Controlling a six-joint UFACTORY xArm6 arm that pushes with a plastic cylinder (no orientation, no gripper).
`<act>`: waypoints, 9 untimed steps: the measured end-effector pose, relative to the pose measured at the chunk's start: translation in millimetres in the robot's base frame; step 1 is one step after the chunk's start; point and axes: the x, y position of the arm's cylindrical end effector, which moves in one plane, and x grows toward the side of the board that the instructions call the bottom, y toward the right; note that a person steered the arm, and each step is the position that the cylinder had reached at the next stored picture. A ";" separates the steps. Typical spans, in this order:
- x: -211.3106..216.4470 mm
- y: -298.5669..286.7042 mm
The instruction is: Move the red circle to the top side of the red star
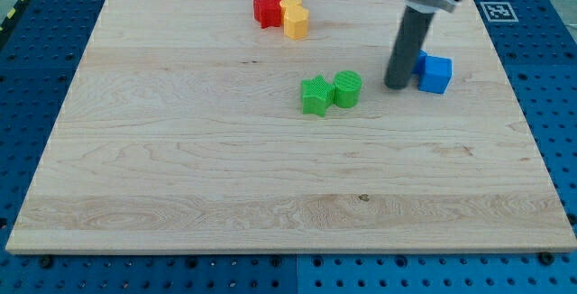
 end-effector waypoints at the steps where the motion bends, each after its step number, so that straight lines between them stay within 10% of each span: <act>1: -34.4 -39.6; 5: -194.2 -78.0; 9: -198.8 -214.7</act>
